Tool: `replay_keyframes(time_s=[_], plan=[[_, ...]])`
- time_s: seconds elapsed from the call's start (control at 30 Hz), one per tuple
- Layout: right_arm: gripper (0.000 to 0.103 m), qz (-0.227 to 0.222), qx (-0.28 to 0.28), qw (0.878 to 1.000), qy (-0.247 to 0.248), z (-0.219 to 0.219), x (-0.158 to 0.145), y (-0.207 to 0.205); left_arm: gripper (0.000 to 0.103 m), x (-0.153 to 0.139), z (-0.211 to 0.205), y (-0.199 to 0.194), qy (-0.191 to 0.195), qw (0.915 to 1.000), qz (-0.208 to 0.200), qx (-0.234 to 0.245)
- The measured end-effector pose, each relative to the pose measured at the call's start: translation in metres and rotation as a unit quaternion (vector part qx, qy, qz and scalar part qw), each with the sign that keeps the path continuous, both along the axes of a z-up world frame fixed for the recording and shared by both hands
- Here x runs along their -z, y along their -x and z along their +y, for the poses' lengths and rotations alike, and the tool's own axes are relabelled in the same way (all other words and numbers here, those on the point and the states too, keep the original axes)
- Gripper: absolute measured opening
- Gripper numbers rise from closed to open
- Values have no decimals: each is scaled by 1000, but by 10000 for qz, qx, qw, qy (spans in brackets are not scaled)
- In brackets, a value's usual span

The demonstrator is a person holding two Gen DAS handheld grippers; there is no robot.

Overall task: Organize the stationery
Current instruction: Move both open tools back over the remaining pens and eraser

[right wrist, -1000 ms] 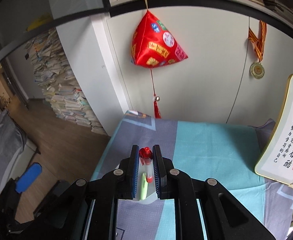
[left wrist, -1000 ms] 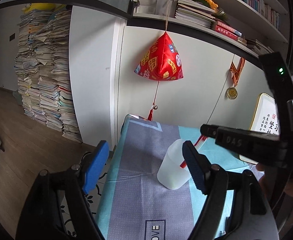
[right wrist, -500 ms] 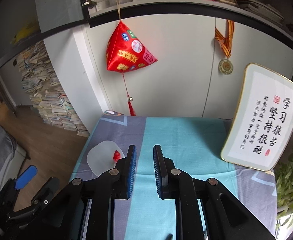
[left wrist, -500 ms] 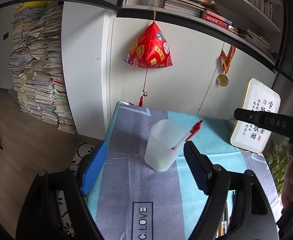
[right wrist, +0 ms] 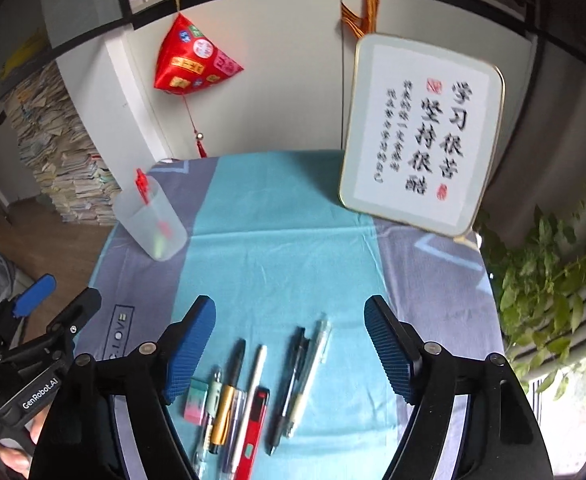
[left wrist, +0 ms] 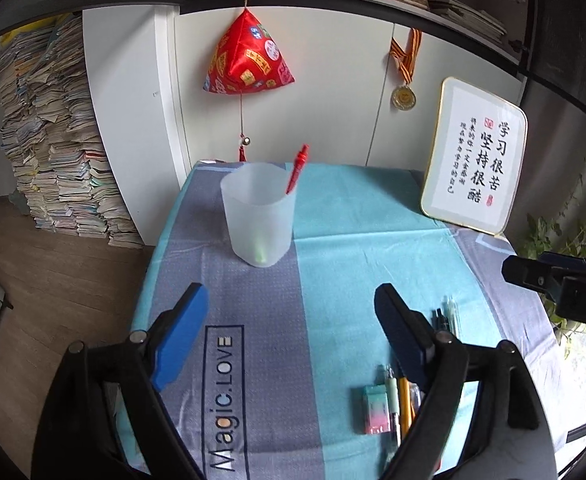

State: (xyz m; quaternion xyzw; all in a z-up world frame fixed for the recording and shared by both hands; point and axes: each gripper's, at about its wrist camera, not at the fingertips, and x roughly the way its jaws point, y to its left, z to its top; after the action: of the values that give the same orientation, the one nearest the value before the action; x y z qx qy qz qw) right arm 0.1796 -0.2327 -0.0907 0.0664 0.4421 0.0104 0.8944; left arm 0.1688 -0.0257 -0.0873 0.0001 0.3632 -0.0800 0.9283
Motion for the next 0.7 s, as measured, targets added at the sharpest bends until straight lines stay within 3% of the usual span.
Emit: replay_keyframes(time_s=[0.07,0.33,0.5,0.7], plan=[[77,161,147,9998,-40,-10,13,6,85,6,-6,6,80,9998,113,128],[77,472,358,9982,-129,-31,57,34,87,29,-18,24,-99,9997,216,-89],[77,549,486,9964,-416,-42,68,36,87,44,-25,26,-331,9986,366,-163],[77,570,612,9956,-414,-47,73,31,87,59,-32,22,-502,9970,560,-194]])
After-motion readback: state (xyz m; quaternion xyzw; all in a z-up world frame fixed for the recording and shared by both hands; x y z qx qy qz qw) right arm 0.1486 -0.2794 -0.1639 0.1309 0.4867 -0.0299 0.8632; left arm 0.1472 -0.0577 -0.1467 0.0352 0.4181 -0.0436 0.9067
